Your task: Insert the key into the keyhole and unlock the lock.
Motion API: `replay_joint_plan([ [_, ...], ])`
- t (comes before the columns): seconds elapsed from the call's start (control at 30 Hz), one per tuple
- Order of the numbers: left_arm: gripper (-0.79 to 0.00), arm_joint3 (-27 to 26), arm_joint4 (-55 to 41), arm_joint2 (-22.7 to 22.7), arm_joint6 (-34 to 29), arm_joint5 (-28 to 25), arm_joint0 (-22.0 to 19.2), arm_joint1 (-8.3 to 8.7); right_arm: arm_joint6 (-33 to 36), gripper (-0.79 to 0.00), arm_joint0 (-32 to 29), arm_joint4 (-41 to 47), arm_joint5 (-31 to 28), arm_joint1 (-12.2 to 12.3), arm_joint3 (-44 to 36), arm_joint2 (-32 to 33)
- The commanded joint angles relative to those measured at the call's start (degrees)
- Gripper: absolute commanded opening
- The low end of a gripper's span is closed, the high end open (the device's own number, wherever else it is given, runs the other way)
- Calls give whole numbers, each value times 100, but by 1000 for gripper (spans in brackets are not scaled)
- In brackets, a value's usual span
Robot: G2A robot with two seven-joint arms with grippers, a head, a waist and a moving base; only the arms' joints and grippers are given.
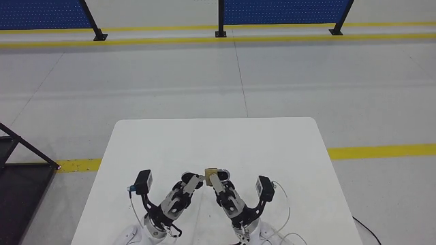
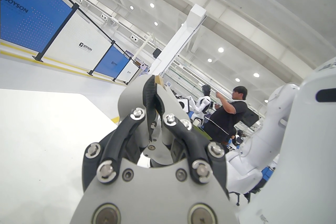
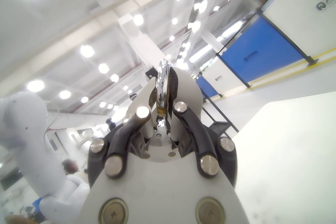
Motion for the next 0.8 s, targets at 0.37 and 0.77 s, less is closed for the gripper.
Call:
replay_joint_plan([
  [0.37,0,-51,-75,-373,-308,-271,175,145,157,-785,-178,77,-264,84,-163,313],
  [0.77,0,-90,-703,-413,-1612,-271,-33,583,739,-785,-313,129,-508,208,-301,654],
])
